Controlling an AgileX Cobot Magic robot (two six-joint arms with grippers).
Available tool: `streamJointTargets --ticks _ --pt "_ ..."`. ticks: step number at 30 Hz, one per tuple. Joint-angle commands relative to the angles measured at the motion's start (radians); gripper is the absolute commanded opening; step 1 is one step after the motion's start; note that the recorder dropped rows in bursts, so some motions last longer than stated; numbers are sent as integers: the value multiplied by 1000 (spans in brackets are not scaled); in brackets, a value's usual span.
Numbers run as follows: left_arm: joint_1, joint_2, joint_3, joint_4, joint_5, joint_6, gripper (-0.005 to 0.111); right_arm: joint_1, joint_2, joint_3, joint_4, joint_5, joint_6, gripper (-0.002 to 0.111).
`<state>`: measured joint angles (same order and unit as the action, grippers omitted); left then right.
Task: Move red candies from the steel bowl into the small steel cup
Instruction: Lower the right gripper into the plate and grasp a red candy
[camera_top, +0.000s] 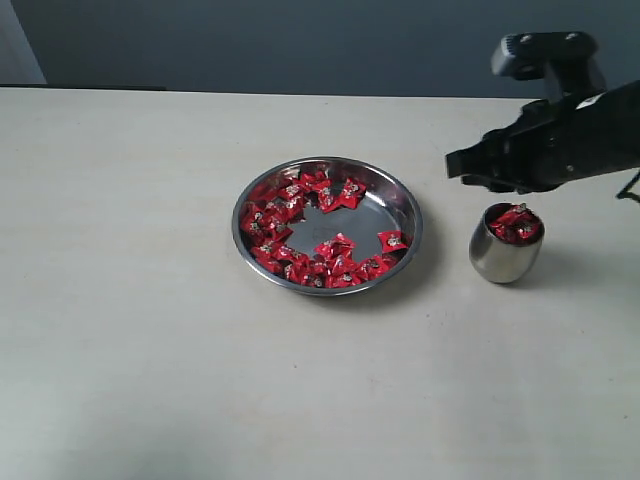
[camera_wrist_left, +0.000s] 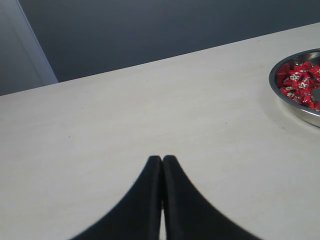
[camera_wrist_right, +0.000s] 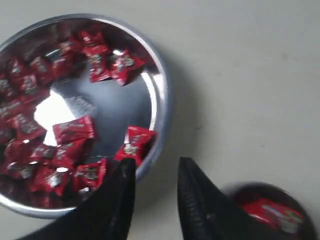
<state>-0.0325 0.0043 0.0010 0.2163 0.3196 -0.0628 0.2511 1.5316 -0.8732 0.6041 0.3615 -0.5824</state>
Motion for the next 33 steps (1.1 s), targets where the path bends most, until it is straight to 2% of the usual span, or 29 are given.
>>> streamJointTargets --ticks 1,2,4,7,13,17,24,33 --pt "0 -4 -1 1 -7 -5 0 135 100 -62 40 -51 -124 43" --pt "0 -4 -1 1 -7 -5 0 166 152 -104 40 -84 -124 52" --pt "0 -4 -1 1 -7 -5 0 182 200 -142 47 -120 -124 56" --pt "0 -4 -1 1 -7 -5 0 188 294 -231 114 -163 -124 54" --pt "0 -4 -1 1 -7 -5 0 192 463 -417 146 -54 -124 51" --pt "0 -4 -1 1 -7 -5 0 198 542 -496 144 -52 -124 51" --pt "0 -4 -1 1 -7 -5 0 198 646 -577 124 -56 -124 51" --pt "0 -4 -1 1 -7 -5 0 198 709 -592 119 -85 -124 51"
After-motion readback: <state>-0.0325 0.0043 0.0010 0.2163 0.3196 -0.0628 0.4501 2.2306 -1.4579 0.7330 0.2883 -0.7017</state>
